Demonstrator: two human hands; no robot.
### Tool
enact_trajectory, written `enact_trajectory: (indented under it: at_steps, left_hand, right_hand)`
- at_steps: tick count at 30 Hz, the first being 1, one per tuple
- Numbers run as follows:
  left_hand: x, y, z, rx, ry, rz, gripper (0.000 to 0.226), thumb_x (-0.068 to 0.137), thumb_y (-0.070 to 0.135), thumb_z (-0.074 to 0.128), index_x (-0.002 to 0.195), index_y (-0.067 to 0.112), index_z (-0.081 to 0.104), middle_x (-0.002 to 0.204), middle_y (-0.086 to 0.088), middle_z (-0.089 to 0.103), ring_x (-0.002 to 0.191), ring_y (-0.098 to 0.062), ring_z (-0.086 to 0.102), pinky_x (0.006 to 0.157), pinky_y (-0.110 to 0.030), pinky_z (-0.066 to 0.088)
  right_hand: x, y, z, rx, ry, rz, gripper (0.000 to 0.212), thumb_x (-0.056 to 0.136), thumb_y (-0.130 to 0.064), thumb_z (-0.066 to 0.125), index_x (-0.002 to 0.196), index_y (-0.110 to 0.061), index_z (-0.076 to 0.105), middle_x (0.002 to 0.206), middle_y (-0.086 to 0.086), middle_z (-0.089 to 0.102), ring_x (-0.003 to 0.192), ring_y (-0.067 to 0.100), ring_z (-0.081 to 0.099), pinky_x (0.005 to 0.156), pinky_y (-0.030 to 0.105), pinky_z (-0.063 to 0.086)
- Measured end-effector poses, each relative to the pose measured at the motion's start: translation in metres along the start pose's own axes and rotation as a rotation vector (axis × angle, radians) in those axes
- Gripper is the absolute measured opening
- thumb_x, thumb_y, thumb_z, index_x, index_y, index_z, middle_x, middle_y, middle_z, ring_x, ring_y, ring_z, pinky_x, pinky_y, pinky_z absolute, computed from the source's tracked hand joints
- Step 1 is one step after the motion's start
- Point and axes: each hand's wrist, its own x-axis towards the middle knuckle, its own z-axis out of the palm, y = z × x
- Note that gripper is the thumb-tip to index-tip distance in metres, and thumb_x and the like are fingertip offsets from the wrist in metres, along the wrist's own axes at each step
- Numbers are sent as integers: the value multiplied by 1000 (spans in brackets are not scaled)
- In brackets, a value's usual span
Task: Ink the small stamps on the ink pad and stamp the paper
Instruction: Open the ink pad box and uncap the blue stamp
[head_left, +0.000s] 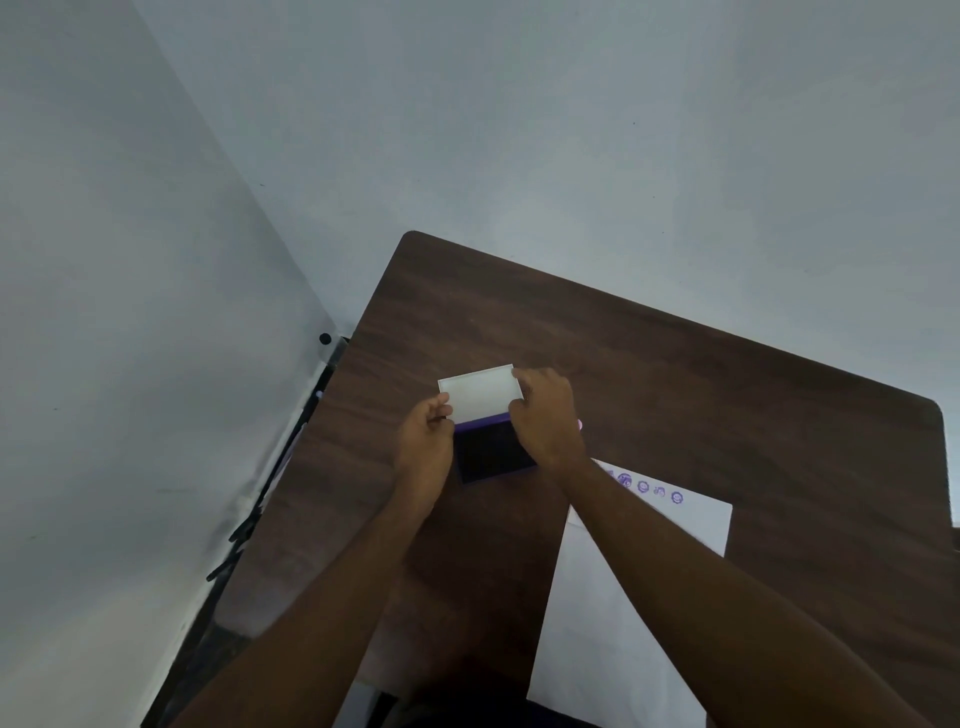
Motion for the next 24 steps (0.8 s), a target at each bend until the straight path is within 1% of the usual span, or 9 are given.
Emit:
enact_trajectory:
  at_steps: [2,4,5,8,10,12,14,18,24]
  left_hand:
    - [-1,1,2,38,-20,26,28,95,14,52,118,27,60,108,15,62,108,-8,57,87,-31,54]
    - [-2,1,5,34,-72,35,26,95,18,52,116,30,62,113,9,65,106,-8,59,87,-30,53]
    - [-3,1,7,30,-92,38,26,94,18,52,115,30,62,112,7,66,104,-7,59,88,-30,52]
    - [-6,2,12,22,-112,49,29,93,12,51,112,28,64,106,7,68,100,-9,61,89,-33,52]
    - [-7,3,15,30,-135,49,30,93,10,50,108,31,65,106,7,68,101,-11,61,85,-30,51]
    - [-8,2,17,48,-156,52,30,94,10,50,104,34,64,110,6,68,103,-13,60,85,-29,51]
    - [-8,1,18,58,-163,55,31,94,8,50,104,35,64,108,9,68,103,-11,60,86,-28,51]
    - [-6,-1,18,77,-150,55,33,94,6,51,112,30,65,94,17,68,97,-5,62,85,-25,50]
    - [-6,2,18,87,-152,59,34,93,6,52,116,27,65,95,16,68,96,-2,61,84,-24,50]
  right_hand:
    - [0,12,-11,-144,60,-72,25,91,-18,55,114,-16,64,113,6,64,108,20,54,90,28,42]
    - [-1,23,-23,-201,174,-49,20,91,-19,56,107,-14,68,104,9,64,100,23,55,82,30,47]
    - [-2,28,-27,-229,193,-15,19,90,-21,58,103,-13,69,102,10,64,98,25,55,81,32,49]
    - [-1,39,-30,-320,91,81,23,89,-31,60,96,-10,67,101,9,64,98,23,53,82,33,45]
    - [0,41,-30,-323,44,107,23,90,-31,59,91,-9,65,99,10,65,95,22,54,82,32,45]
    - [-1,40,-28,-311,50,97,20,90,-27,58,88,-8,64,96,10,65,91,21,54,81,33,47]
    - [-2,37,-27,-297,61,86,18,90,-25,59,88,-8,64,95,10,65,90,21,54,81,35,49]
    - [-4,31,-25,-342,83,48,17,91,-22,57,88,-7,64,95,11,64,91,22,54,81,39,51]
    - [0,31,-23,-342,73,98,19,92,-25,56,90,-8,64,96,10,65,93,23,56,84,42,50]
